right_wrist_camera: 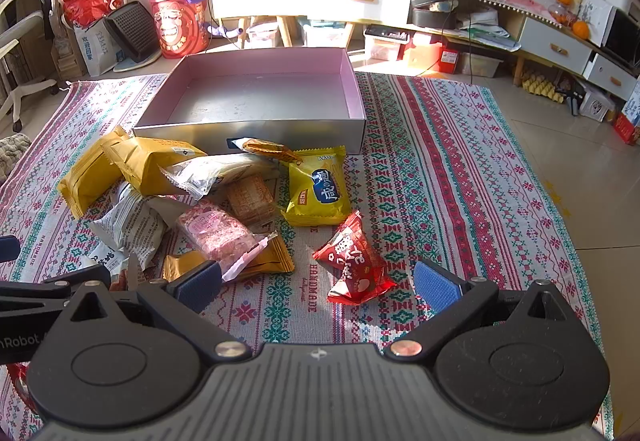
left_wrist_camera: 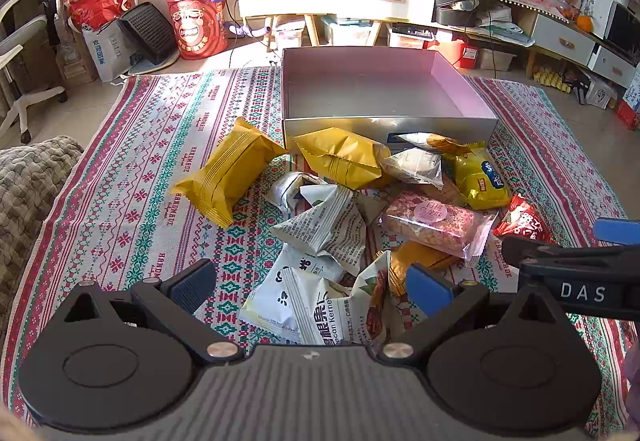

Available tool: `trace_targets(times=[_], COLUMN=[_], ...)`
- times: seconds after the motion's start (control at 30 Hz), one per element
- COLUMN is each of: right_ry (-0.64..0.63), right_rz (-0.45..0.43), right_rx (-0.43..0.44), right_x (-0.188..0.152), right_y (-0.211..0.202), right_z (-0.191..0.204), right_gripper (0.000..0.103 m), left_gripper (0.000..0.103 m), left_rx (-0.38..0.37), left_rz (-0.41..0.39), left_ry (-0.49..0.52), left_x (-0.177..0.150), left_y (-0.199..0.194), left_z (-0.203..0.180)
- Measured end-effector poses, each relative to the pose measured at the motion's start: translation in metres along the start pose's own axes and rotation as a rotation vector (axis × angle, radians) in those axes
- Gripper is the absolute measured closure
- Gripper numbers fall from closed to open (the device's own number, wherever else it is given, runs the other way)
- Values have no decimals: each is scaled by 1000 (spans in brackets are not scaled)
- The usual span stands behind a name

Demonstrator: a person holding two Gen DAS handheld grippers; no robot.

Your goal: Organize snacks

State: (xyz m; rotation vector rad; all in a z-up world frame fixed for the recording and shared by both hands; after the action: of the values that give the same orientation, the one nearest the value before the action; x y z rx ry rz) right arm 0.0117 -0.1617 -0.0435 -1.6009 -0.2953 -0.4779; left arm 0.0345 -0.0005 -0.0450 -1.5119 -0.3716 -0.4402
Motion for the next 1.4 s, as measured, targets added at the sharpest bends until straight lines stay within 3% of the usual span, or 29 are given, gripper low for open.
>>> trace_targets(times=[0.43,0.67,0.87,0.97,1.07,1.13,1.3,1.4], right_ry=[0,-38,-88,-115,-203,-251,-248,-250], right_rz=[3,-37,24,75,143,166,182,222], right_rx=[2,3,139,249,295,310,445,487], right_x=[-1,11,30,37,39,38,33,33], right_y=[-1,-12,-17,-13,-6,-1,12,22], right_z=[0,-7,-8,-7,0,5,11,17], right_gripper=[0,0,0,1,10,10,11,19], left_gripper=[0,0,0,1,2,4,11,12], left_rx=[5,7,-168,-235,-268,-276,-347,-351], left_rz=[-3,-53,100,159,197,207,191,153], left_ry=[5,102,154,184,203,204,168,196], left_x=[1,15,28,33,36,38,45,55], left_y=[-1,-11,1,8,17,24,39,44], left_z=[0,0,7,8,9,12,20,17])
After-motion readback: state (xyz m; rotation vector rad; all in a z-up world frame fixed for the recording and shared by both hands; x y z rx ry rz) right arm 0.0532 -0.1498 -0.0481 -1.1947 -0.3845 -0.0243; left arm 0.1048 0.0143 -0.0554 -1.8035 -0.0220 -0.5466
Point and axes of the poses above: each gripper's, at about its wrist camera, not at the fingertips, and y roughly the way its jaws point, z to its left, x to its top, the point moved 6 cm from there along y, roughly the way its jaws point, and after that the axes turned 9 degrees about z, right-handed, at the moved point
